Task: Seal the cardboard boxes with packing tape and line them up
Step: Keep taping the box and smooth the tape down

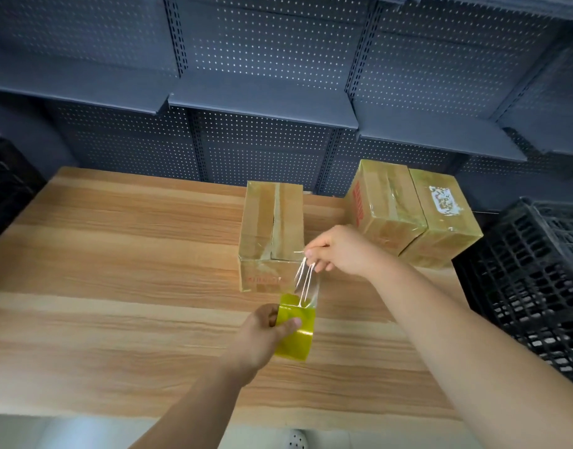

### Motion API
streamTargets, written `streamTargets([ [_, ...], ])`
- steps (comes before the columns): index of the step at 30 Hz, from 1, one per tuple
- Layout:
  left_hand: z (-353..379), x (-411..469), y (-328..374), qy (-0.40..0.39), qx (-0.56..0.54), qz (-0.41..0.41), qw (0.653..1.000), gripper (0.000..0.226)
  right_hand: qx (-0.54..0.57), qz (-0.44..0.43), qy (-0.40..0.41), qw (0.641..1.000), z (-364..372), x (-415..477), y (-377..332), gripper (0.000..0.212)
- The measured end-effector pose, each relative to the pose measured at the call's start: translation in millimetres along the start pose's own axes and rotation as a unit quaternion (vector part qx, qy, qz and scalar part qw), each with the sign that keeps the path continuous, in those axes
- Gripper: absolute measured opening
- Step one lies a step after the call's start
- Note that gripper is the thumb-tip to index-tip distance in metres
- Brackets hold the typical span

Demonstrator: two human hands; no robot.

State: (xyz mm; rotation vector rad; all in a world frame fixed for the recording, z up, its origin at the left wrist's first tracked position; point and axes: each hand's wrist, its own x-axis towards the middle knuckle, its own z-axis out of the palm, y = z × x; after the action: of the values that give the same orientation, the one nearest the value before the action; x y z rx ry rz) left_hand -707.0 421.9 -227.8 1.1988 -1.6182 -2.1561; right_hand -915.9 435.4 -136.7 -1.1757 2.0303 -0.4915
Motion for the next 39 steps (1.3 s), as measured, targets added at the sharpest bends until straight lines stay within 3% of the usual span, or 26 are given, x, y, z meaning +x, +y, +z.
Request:
streamTargets([
  [8,1,20,16,0.082,-0.026,-0.024,0.996,0.020,0.017,-0.005,0.008,1.000,-9,46,-6,0.005],
  [12,-2,21,11,0.083,-0.043,-0.037,0.995,0.032,-0.030,-0.004,0.022,0.999,-11,56,-5,0.014],
  [20,-4,25,14,0.088,-0.045,-0.048,0.994,0.020,-0.021,-0.015,0.012,1.000,-4,74,0,0.016],
  [39,-7,36,3,0.076,-0.045,-0.068,0.994,0.023,-0.027,-0.024,0.008,0.999,4,90,10,0.016],
])
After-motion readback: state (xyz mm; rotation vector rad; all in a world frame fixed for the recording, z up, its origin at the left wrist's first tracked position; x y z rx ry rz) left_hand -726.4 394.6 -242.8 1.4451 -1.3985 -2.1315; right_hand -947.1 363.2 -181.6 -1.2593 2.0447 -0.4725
